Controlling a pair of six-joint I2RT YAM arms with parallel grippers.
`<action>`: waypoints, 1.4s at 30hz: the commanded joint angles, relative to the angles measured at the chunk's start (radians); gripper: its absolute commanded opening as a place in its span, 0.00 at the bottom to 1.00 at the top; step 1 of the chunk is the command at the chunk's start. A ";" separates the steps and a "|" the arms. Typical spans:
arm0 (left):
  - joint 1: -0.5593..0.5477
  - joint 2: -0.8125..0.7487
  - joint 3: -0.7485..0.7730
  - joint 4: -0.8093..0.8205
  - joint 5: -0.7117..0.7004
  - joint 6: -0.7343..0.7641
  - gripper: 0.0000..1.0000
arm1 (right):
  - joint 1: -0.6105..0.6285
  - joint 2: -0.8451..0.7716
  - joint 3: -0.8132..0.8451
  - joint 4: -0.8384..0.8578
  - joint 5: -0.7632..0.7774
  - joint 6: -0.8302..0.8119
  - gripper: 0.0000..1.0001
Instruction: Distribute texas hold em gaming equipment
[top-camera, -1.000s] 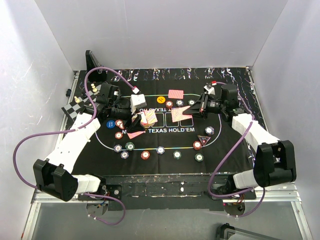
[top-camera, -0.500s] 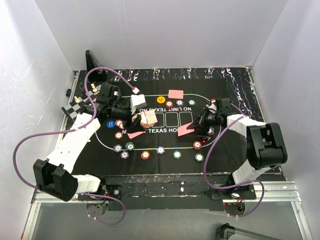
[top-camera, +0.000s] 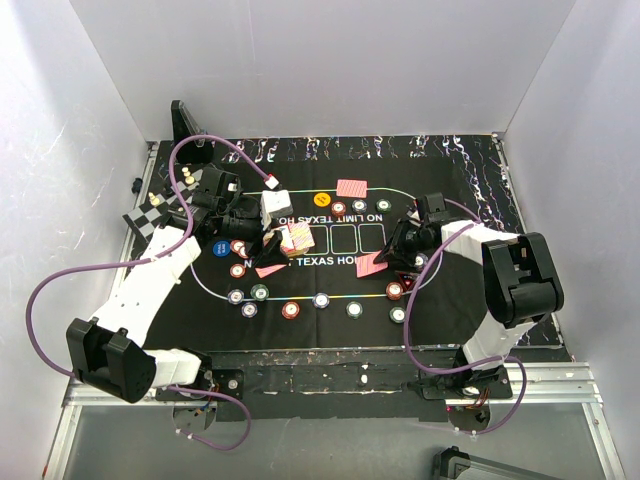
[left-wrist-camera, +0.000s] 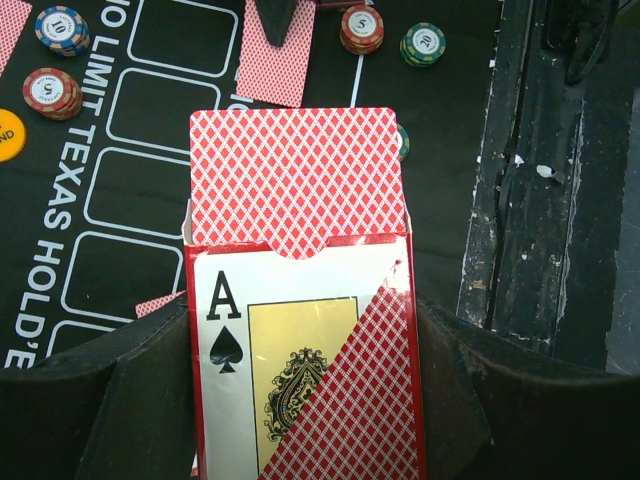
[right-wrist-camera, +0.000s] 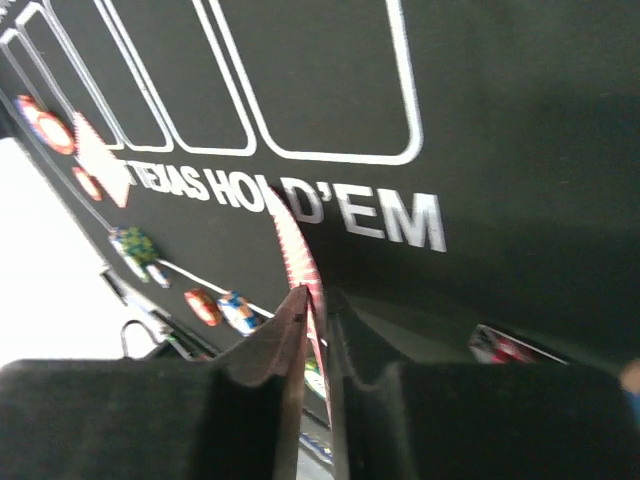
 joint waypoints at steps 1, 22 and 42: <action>0.004 -0.047 0.029 0.002 0.043 0.019 0.00 | 0.002 -0.018 0.047 -0.105 0.128 -0.050 0.33; 0.006 -0.043 0.026 -0.004 0.052 0.027 0.00 | 0.092 -0.293 0.266 -0.166 -0.046 0.009 0.83; 0.004 -0.054 0.025 0.007 0.046 0.023 0.00 | 0.407 -0.056 0.453 0.203 -0.302 0.258 0.90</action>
